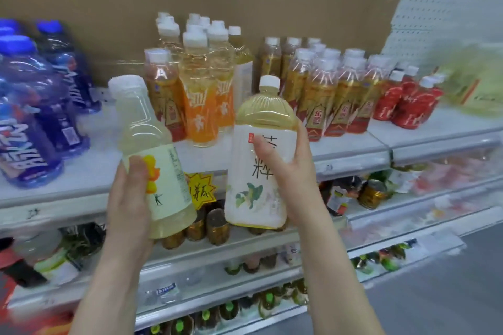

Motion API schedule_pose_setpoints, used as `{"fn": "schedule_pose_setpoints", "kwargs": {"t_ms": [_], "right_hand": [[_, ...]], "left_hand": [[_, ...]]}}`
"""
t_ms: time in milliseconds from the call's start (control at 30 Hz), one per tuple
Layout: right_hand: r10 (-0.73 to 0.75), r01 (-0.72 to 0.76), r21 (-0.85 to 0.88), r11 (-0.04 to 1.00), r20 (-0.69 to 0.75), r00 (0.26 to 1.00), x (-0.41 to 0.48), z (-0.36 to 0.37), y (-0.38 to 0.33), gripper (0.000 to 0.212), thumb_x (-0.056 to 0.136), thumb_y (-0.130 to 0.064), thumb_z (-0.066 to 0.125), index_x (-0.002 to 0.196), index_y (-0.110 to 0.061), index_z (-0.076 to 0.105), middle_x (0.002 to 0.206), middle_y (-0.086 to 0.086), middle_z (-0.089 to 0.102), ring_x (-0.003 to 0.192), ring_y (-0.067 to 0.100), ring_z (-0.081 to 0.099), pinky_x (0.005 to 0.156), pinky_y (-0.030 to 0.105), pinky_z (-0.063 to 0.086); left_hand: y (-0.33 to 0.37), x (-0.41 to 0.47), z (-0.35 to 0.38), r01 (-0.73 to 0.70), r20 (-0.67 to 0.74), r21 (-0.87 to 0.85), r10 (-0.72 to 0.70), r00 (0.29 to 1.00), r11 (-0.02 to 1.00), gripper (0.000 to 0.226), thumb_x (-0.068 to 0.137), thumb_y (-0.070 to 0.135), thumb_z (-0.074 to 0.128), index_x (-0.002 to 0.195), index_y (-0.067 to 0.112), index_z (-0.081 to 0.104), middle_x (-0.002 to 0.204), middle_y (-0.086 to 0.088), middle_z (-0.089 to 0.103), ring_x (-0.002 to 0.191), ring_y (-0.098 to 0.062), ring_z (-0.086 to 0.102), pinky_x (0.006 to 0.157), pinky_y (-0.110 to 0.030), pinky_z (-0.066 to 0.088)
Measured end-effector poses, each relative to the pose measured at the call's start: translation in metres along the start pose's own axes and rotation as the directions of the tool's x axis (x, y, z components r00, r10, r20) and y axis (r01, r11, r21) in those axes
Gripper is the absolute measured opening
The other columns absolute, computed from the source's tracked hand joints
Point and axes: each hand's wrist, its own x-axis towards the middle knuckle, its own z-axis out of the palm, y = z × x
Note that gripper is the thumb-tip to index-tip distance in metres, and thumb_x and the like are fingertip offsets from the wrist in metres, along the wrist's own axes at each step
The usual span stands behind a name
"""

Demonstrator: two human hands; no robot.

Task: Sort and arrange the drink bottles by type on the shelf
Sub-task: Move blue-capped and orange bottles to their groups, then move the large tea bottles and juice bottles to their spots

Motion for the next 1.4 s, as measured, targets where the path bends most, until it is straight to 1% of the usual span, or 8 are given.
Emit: {"fn": "schedule_pose_setpoints", "kwargs": {"t_ms": [133, 267, 333, 500, 667, 800, 1000, 1400], "right_hand": [[0.02, -0.021, -0.027, 0.999, -0.042, 0.999, -0.005, -0.07, 0.0, 0.066, 0.084, -0.036, 0.08, 0.141, -0.037, 0.046, 0.126, -0.012, 0.068, 0.115, 0.007, 0.067, 0.102, 0.045, 0.055], [0.03, -0.035, -0.071, 0.997, -0.063, 0.998, -0.006, -0.155, -0.003, 0.075, 0.078, -0.049, 0.082, 0.142, -0.043, 0.044, 0.13, -0.01, 0.067, 0.119, 0.015, 0.067, 0.1, 0.051, 0.055], [0.021, -0.028, -0.081, 0.996, -0.095, 0.995, -0.006, -0.201, -0.005, 0.077, 0.076, -0.05, 0.083, 0.142, -0.04, 0.045, 0.13, -0.008, 0.067, 0.118, 0.016, 0.067, 0.099, 0.05, 0.056], [0.002, -0.028, -0.126, 0.992, -0.201, 0.98, -0.008, -0.317, -0.012, 0.064, 0.083, -0.035, 0.083, 0.138, -0.036, 0.05, 0.12, -0.012, 0.071, 0.109, 0.009, 0.07, 0.09, 0.038, 0.058], [0.011, -0.061, -0.133, 0.989, -0.345, 0.939, -0.001, -0.413, -0.015, 0.068, 0.075, -0.044, 0.083, 0.135, -0.038, 0.051, 0.121, -0.014, 0.07, 0.111, 0.01, 0.07, 0.096, 0.046, 0.058], [0.011, -0.077, -0.128, 0.989, -0.452, 0.892, 0.012, -0.474, -0.009, 0.076, 0.068, -0.055, 0.085, 0.135, -0.041, 0.051, 0.127, -0.008, 0.068, 0.117, 0.017, 0.068, 0.099, 0.052, 0.055], [-0.043, -0.056, -0.163, 0.985, -0.547, 0.836, 0.055, -0.554, 0.003, 0.084, 0.063, -0.063, 0.088, 0.134, -0.038, 0.053, 0.125, -0.004, 0.071, 0.117, 0.024, 0.068, 0.101, 0.057, 0.053], [-0.169, 0.036, -0.21, 0.977, -0.656, 0.736, 0.17, -0.694, 0.001, 0.082, 0.066, -0.052, 0.084, 0.139, -0.036, 0.05, 0.126, -0.006, 0.069, 0.116, 0.017, 0.068, 0.101, 0.053, 0.055]], "left_hand": [[-0.016, -0.03, 0.067, -0.004, 0.079, -0.007, 0.004, 0.997, 1.0, 0.074, 0.045, 0.092, 0.063, 0.096, 0.038, 0.063, 0.094, 0.006, 0.067, 0.085, -0.016, 0.066, 0.066, -0.032, 0.059], [-0.029, -0.065, 0.152, -0.022, 0.119, -0.04, 0.027, 0.993, 0.999, 0.056, 0.064, 0.068, 0.053, 0.1, 0.026, 0.056, 0.061, 0.029, 0.06, 0.06, 0.012, 0.056, 0.057, -0.009, 0.049], [-0.04, -0.081, 0.195, -0.006, 0.171, -0.05, 0.014, 0.985, 0.999, 0.055, 0.062, 0.067, 0.053, 0.1, 0.028, 0.057, 0.064, 0.027, 0.062, 0.061, 0.01, 0.059, 0.055, -0.011, 0.051], [-0.069, -0.115, 0.298, 0.033, 0.309, -0.087, -0.004, 0.951, 0.996, 0.056, 0.059, 0.083, 0.068, 0.101, 0.045, 0.067, 0.088, 0.015, 0.068, 0.09, -0.015, 0.064, 0.08, -0.041, 0.055], [-0.089, -0.138, 0.396, 0.072, 0.389, -0.089, -0.032, 0.921, 0.993, 0.027, 0.084, 0.052, 0.056, 0.106, 0.037, 0.061, 0.077, 0.024, 0.068, 0.075, 0.006, 0.064, 0.067, -0.022, 0.055], [-0.109, -0.135, 0.46, 0.127, 0.464, -0.079, -0.077, 0.883, 0.989, 0.02, 0.085, 0.059, 0.061, 0.1, 0.046, 0.065, 0.087, 0.016, 0.069, 0.089, -0.011, 0.066, 0.076, -0.035, 0.057], [-0.139, -0.119, 0.561, 0.138, 0.547, -0.133, -0.044, 0.836, 0.981, 0.031, 0.088, 0.046, 0.064, 0.112, 0.028, 0.06, 0.083, 0.013, 0.067, 0.081, -0.009, 0.063, 0.069, -0.028, 0.055], [-0.167, -0.041, 0.777, -0.013, 0.57, -0.097, 0.067, 0.819, 0.995, 0.047, 0.072, 0.041, 0.077, 0.111, 0.032, 0.053, 0.11, 0.005, 0.068, 0.098, -0.014, 0.067, 0.078, -0.031, 0.055]]}}
